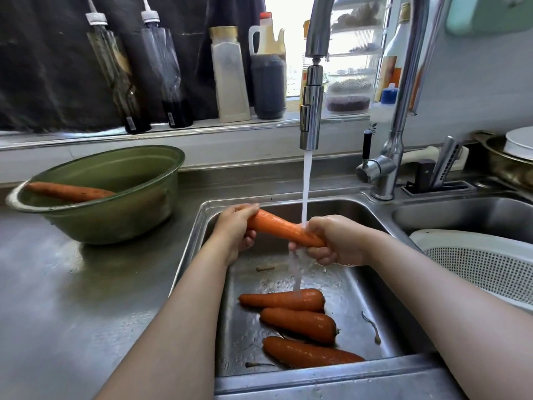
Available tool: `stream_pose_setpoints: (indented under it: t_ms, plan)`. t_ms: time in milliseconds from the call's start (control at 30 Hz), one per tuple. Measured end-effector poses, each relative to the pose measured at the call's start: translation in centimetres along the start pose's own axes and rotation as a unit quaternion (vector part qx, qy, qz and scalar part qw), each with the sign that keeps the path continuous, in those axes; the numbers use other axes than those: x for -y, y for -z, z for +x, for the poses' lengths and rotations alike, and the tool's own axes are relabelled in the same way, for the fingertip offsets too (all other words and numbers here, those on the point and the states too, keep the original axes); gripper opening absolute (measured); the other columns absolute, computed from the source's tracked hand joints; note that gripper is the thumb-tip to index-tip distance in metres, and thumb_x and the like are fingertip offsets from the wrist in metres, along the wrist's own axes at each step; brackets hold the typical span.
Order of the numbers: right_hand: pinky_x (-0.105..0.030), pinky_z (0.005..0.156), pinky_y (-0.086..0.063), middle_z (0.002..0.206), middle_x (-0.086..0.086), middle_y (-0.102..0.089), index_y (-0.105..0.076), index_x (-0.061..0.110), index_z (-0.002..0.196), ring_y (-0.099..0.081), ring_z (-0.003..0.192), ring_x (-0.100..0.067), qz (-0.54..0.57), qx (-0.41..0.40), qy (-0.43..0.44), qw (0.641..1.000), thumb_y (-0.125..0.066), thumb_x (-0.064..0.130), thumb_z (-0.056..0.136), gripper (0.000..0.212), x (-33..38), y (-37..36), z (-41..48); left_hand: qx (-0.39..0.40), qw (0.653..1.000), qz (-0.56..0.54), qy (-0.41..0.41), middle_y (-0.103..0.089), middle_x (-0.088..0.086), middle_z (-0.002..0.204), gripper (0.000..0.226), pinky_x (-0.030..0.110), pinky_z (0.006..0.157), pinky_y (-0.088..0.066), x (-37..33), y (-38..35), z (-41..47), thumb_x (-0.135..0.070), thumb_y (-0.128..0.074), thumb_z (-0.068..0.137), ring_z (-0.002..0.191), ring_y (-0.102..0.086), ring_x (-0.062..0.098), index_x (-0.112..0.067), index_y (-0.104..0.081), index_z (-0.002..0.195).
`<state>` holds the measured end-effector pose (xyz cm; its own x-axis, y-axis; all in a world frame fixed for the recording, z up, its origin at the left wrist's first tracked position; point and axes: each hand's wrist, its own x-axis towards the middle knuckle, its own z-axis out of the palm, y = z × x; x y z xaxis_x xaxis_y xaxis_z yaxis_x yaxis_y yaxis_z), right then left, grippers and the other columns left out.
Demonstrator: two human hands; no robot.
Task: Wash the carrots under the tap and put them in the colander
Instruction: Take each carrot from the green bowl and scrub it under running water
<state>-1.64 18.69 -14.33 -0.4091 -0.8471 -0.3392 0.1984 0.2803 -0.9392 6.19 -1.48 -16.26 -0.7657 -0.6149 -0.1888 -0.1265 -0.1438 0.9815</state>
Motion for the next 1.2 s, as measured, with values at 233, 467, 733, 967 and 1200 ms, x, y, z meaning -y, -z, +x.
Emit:
stream_pose_setpoints:
  t_ms: [233, 467, 733, 967, 1200]
  plan:
    - [-0.017, 0.042, -0.028, 0.063, 0.004, -0.067, -0.053, -0.008, 0.126, -0.035, 0.044, -0.007, -0.014, -0.021, 0.019, 0.999, -0.039, 0.015, 0.106, 0.033, -0.2, 0.1, 0.2, -0.017, 1.000, 0.005, -0.010, -0.056, 0.007, 0.089, 0.045, 0.020, 0.040, -0.040, 0.5, 0.1, 0.1, -0.044, -0.069, 0.096, 0.057, -0.053, 0.015, -0.014, -0.058, 0.128]
    - [-0.018, 0.047, -0.031, 0.095, -0.007, -0.066, -0.058, 0.000, 0.123, -0.041, 0.056, -0.008, 0.021, 0.014, 0.039, 0.999, -0.044, 0.018, 0.107, 0.027, -0.6, 1.3, 0.7, -0.038, 0.999, 0.022, -0.020, -0.059, 0.007, 0.098, 0.048, 0.029, 0.059, -0.051, 0.2, 0.1, -0.5, -0.056, -0.063, 0.096, 0.075, -0.059, 0.020, -0.018, -0.054, 0.125]
    - [-0.021, 0.040, -0.024, 0.054, 0.002, -0.046, -0.067, 0.012, 0.080, -0.032, 0.041, -0.011, -0.107, -0.203, 0.033, 0.973, -0.043, 0.063, 0.103, 0.060, -0.8, 1.1, 0.9, 0.073, 0.990, -0.125, 0.001, -0.053, 0.017, 0.125, 0.008, 0.043, 0.069, -0.062, 0.0, -0.9, -0.7, -0.016, -0.050, 0.108, 0.114, -0.059, 0.033, -0.016, -0.057, 0.112]
    - [-0.022, 0.042, -0.038, 0.083, -0.008, -0.077, -0.067, 0.005, 0.108, -0.053, 0.050, -0.014, -0.149, -0.155, 0.038, 0.976, -0.041, 0.032, 0.110, 0.037, -1.3, 1.1, 0.9, 0.078, 0.994, -0.062, -0.039, -0.054, 0.019, 0.134, 0.025, 0.038, 0.070, -0.063, 0.5, -1.1, -0.9, -0.025, -0.067, 0.099, 0.122, -0.059, 0.036, -0.012, -0.062, 0.120]
    - [-0.024, 0.048, -0.044, 0.092, -0.009, -0.077, -0.063, 0.005, 0.123, -0.056, 0.055, -0.017, -0.114, -0.118, 0.016, 0.986, -0.048, 0.030, 0.100, 0.037, -1.0, 1.2, 1.0, 0.090, 0.993, -0.041, -0.062, -0.062, 0.014, 0.126, 0.016, 0.030, 0.066, -0.060, 0.0, -1.3, -1.7, -0.029, -0.068, 0.098, 0.115, -0.063, 0.031, -0.021, -0.064, 0.111]
